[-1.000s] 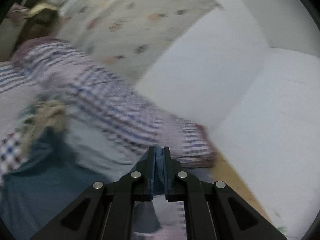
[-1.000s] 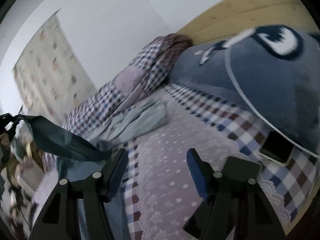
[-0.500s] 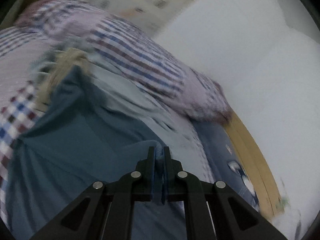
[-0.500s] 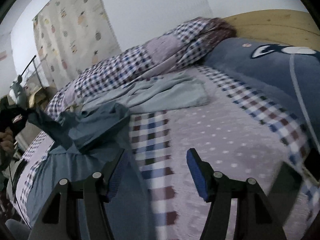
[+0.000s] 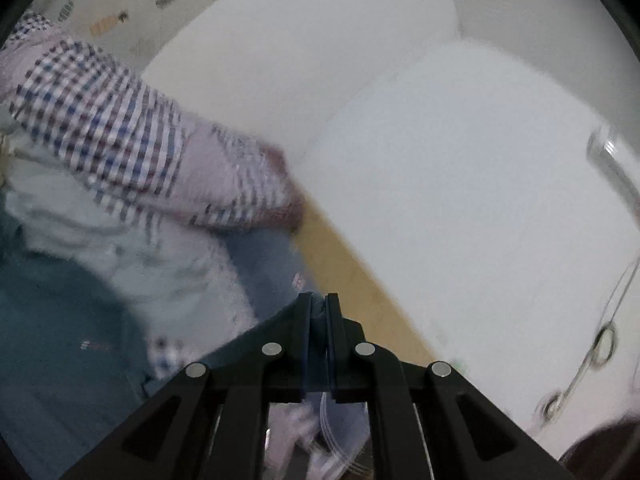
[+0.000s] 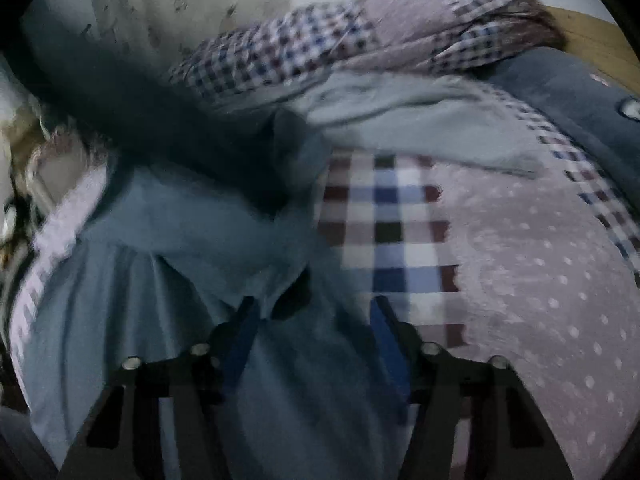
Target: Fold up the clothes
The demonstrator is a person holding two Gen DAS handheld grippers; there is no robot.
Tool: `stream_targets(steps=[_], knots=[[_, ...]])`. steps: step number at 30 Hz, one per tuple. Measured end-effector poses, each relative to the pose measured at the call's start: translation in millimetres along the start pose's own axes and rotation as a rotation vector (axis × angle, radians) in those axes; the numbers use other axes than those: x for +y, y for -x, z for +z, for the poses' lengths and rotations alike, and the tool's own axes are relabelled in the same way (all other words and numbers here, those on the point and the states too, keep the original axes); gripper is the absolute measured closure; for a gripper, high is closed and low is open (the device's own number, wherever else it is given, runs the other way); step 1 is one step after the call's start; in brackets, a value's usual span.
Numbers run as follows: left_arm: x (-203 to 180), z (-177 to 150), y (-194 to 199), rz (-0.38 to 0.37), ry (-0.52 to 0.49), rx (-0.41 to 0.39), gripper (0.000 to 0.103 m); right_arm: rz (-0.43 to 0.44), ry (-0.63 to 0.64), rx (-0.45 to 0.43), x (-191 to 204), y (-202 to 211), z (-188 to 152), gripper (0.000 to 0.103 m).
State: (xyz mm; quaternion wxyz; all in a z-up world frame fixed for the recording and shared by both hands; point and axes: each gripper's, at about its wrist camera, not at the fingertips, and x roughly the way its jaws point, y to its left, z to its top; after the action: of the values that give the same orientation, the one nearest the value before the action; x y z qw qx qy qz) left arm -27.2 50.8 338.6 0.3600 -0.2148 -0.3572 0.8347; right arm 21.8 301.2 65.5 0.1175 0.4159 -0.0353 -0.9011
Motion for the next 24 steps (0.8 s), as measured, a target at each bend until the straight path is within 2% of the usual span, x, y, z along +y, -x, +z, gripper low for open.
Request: stream_targets(steps=[1,2,3,4,8,11,14,16,18,20,21,22,24], knots=[[1,11,5,0.004,0.008,-0.059,0.098,-0.011,0.016,0.034,2,-9,0,0.068],[3,22,11,0.01,0.017,-0.119,0.098,-0.015,0.01,0.054,-1,-14,-2,0.077],[11,31,20,0.038,0.033,-0.181,0.098,-0.019,0.002,0.073,-4,-18,-4,0.1],[28,40,35,0.103,0.076,-0.265,0.098,-0.034,-0.015,0.074,-9,-18,-5,0.102],[116,46,82,0.363,0.247,-0.435,0.098,-0.071,-0.112,0.043,-43,0,-7,0.103],[187,24,117,0.558,0.351,-0.452,0.098,-0.09,-0.112,0.057,-53,2,-11,0.103],[245,1,142,0.684,0.417,-0.427,0.098,-0.103,-0.096,0.069,-55,0,-13,0.103],[275,-11,154,0.718,0.438,-0.401,0.098,-0.104,-0.084,0.07,-53,2,-13,0.103],[302,-21,163,0.705,0.461,-0.37,0.097,-0.104,-0.068,0.062,-48,2,-11,0.103],[323,-27,167,0.684,0.476,-0.295,0.091,-0.095,-0.056,0.043,-44,4,-9,0.101],[330,-28,167,0.673,0.473,-0.258,0.078,-0.09,-0.046,0.03,-40,5,-7,0.099],[331,-30,169,0.666,0.464,-0.248,0.058,-0.085,-0.035,0.017,-36,6,-5,0.099],[334,-35,172,0.65,0.447,-0.228,0.035,-0.09,-0.018,-0.016,-28,8,-1,0.097]])
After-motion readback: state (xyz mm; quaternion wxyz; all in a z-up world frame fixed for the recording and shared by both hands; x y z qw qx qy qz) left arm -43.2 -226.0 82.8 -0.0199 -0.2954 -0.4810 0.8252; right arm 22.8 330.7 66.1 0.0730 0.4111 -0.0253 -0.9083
